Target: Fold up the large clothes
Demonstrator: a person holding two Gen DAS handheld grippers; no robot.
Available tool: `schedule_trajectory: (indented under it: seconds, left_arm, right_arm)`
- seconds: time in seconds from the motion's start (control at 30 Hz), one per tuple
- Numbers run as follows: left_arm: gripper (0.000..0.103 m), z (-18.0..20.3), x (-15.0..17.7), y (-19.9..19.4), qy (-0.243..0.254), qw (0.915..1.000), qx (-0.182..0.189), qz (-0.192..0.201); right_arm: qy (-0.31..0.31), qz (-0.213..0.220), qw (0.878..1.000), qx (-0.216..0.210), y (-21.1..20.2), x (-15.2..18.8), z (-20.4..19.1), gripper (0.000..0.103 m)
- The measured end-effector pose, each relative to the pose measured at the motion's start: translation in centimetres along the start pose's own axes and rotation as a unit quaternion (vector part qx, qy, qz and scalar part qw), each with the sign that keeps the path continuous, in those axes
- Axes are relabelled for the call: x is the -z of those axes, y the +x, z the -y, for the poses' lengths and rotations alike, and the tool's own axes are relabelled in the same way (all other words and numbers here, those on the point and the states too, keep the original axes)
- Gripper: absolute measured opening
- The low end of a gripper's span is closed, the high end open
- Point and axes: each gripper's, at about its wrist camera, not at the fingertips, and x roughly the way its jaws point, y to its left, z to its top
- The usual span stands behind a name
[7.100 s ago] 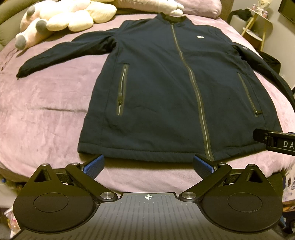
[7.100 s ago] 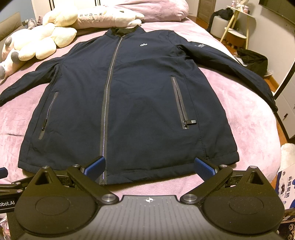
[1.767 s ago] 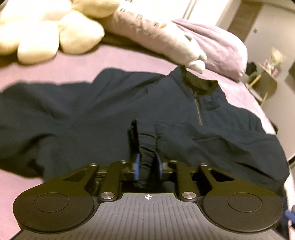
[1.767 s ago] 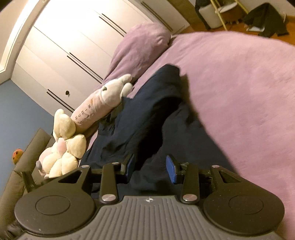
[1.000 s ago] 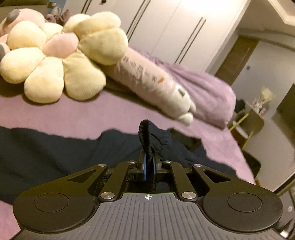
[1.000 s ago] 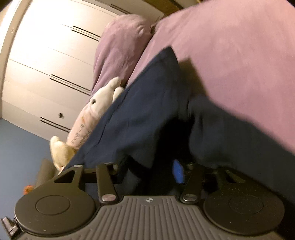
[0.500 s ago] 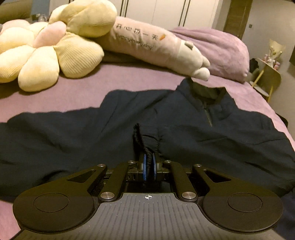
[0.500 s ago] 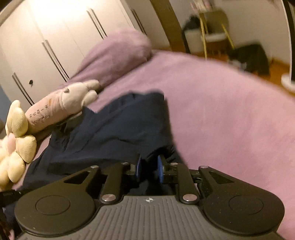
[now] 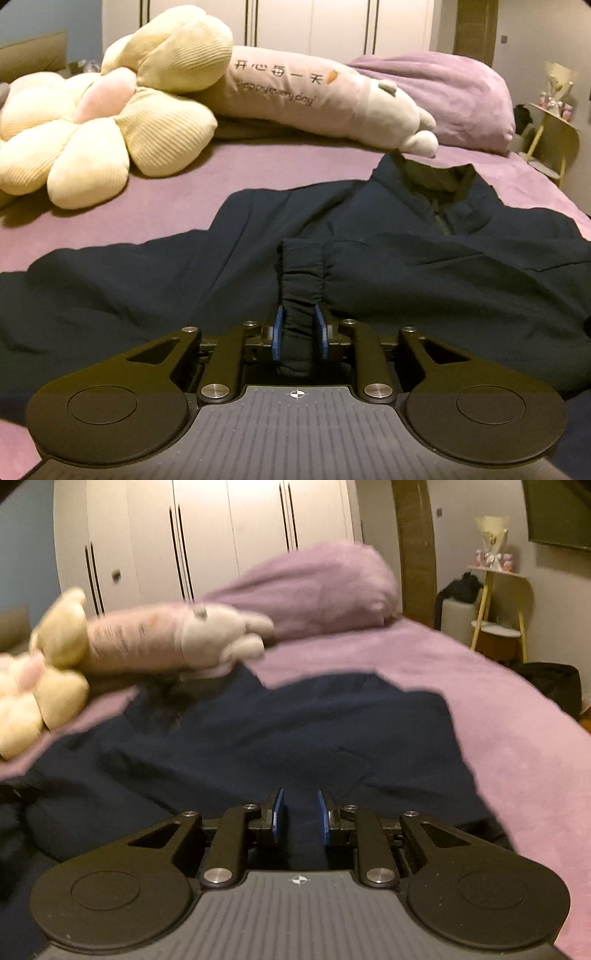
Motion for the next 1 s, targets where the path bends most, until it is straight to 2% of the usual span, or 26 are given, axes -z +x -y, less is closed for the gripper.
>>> schedule_trajectory:
  seconds: [0.2,0.33,0.4,0.47,0.67,0.83,0.93,1.0]
  left_arm:
    - [0.025,0.6,0.1,1.0,-0.001,0.9999,-0.013,-0.002]
    - [0.026,0.7,0.2,1.4,0.002,0.9999,-0.014,-0.002]
    - [0.027,0.8,0.2,1.6,0.002,0.9999,-0.012,-0.002]
    - [0.030,0.9,0.2,1.8,0.012,0.9998,-0.016,-0.002]
    - [0.037,1.0,0.4,2.3,0.016,0.9996,-0.022,0.002]
    - [0.043,0.8,0.4,1.8,0.016,0.9995,-0.026,0.003]
    - [0.047,0.2,0.6,1.2,0.002,0.9997,-0.023,0.002]
    - [0.048,0.2,0.8,1.4,0.001,0.9997,-0.023,-0.003]
  right_arm:
    - [-0.074,-0.017,0.997,0.027,1.1,0.0,-1.9,0.018]
    - [-0.066,-0.003,0.997,0.047,0.7,-1.4,-1.4,0.014]
    - [-0.079,-0.016,0.995,0.060,2.0,-1.1,-0.8,0.002]
    - [-0.105,-0.011,0.992,0.071,2.7,-0.9,-0.7,0.000]
    - [-0.111,-0.008,0.990,0.082,4.3,-1.3,0.5,0.000]
    - [-0.139,-0.015,0.985,0.102,3.4,-1.7,-0.9,0.000]
    - [-0.105,0.007,0.993,0.061,0.5,-1.9,-1.1,0.006]
    - [-0.102,0.010,0.994,0.046,-0.4,-1.1,-1.0,0.014]
